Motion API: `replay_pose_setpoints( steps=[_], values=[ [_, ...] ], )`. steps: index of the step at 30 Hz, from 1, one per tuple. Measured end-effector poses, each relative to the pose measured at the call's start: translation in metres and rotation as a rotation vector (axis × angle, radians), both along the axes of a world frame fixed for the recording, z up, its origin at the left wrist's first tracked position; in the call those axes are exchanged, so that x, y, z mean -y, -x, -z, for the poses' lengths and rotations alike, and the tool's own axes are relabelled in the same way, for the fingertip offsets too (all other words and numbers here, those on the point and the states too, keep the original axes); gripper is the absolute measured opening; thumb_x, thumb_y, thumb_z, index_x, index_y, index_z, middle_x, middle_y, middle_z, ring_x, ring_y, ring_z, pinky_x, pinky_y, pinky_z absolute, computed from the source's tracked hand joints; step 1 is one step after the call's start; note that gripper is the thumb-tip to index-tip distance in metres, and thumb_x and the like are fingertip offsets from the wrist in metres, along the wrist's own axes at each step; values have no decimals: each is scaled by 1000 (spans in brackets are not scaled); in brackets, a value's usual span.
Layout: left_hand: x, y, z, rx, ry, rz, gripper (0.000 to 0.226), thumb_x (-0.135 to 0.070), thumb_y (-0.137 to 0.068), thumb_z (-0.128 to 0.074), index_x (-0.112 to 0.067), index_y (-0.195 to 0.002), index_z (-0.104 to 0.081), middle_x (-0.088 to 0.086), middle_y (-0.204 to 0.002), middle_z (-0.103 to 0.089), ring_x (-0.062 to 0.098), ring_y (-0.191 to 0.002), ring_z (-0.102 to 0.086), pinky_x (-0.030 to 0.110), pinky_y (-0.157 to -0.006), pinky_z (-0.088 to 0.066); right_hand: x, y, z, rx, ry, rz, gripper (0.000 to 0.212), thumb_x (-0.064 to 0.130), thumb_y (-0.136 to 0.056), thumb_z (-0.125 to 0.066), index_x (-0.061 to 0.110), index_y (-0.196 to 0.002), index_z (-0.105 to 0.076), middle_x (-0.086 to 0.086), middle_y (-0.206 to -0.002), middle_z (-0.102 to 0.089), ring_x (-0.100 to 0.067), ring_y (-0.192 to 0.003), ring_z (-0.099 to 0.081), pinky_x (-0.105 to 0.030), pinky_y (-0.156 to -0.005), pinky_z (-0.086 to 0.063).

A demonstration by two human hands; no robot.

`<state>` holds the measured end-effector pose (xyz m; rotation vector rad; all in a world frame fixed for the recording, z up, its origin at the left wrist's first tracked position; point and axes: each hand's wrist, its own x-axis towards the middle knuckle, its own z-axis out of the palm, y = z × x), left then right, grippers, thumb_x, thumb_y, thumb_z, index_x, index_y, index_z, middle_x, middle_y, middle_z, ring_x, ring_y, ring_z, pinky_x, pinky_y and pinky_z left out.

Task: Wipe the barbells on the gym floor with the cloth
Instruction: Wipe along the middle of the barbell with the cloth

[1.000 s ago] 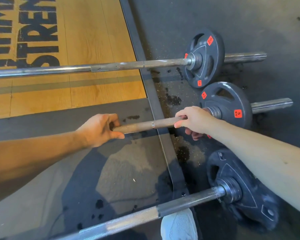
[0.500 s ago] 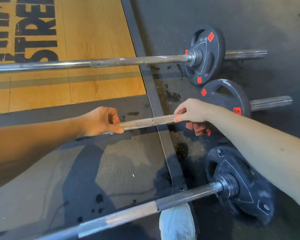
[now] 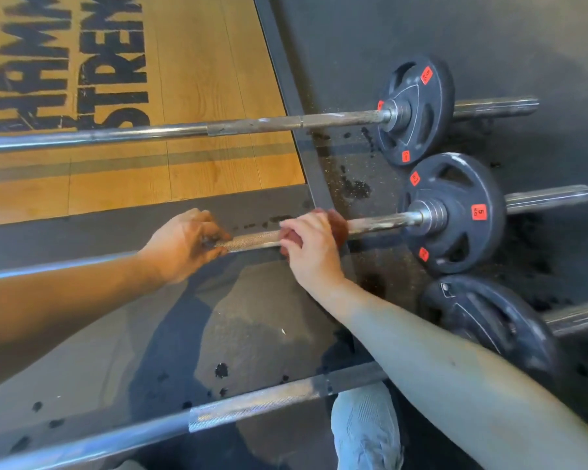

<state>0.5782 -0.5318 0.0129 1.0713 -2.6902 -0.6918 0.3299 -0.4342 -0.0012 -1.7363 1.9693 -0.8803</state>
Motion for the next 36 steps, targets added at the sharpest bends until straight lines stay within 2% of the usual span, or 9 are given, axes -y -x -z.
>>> replay_pose_setpoints(
  steps=[3, 8, 11, 16, 20, 24, 29, 33, 36],
  values=[
    [0, 1, 0, -4, 36, 16, 26, -14, -79, -86, -18, -103, -80, 4, -95, -68, 30, -85, -62, 48, -77, -56, 15, -12, -4, -36, -8, -153, 8, 9, -87, -74, 14, -93, -76, 0, -95, -64, -23, -101, -53, -42, -83, -48],
    [0, 3, 0, -21, 3, -10, 25, -17, -81, -84, -19, -106, -80, 2, -96, -66, 27, -87, -60, 45, -82, -55, -3, 53, -10, -4, -37, -71, 7, -1, -88, -73, 5, -90, -77, 1, -97, -64, -7, -89, -59, -32, -79, -58],
    [-1, 3, 1, -22, -14, -20, 24, -17, -82, -83, -17, -106, -79, 2, -97, -65, 27, -88, -60, 43, -83, -54, 5, 35, -7, -51, -46, -102, 8, 1, -87, -75, 9, -87, -76, -1, -97, -64, -9, -93, -55, -37, -82, -55],
    [-1, 4, 3, -7, -50, -66, 22, -20, -85, -81, -17, -106, -79, 1, -95, -61, 26, -90, -56, 44, -84, -51, 30, -24, -11, -154, 49, -442, 10, -1, -81, -77, 6, -83, -71, -5, -93, -63, -27, -96, -55, -45, -73, -51],
    [-1, 3, 4, -15, -71, -68, 24, -22, -87, -79, -17, -110, -77, -4, -97, -56, 23, -93, -53, 41, -88, -50, 20, 32, -9, -315, 23, -547, 8, 0, -85, -72, 6, -88, -75, -7, -102, -66, -27, -107, -55, -44, -85, -53],
    [-1, 3, 5, -20, -61, -49, 23, -21, -87, -79, -16, -110, -77, 1, -97, -59, 24, -92, -53, 40, -87, -50, 16, 50, 4, -299, 24, -483, 16, -8, -81, -75, 6, -89, -76, -11, -101, -64, -8, -107, -52, -45, -86, -49],
    [0, 4, 4, -18, -55, -58, 15, -19, -85, -81, -15, -99, -77, -3, -90, -53, 25, -87, -52, 43, -82, -50, 36, -32, -3, -341, 65, -694, 19, -10, -75, -79, 6, -82, -71, -8, -94, -61, -29, -98, -53, -38, -58, -53],
    [2, 6, 1, 18, -90, -76, 23, -23, -86, -80, -17, -108, -77, -4, -95, -54, 21, -92, -51, 34, -87, -47, 29, 25, 4, -342, 75, -612, 13, -6, -82, -77, 6, -87, -74, -8, -101, -66, -31, -107, -56, -49, -75, -58],
    [2, 8, 1, 46, -105, -65, 25, -25, -87, -79, -18, -111, -76, -2, -99, -57, 21, -96, -52, 37, -90, -49, 16, 61, 3, -381, 56, -515, 12, -5, -82, -78, 6, -85, -75, -8, -98, -64, -32, -103, -56, -52, -77, -56]
  ],
)
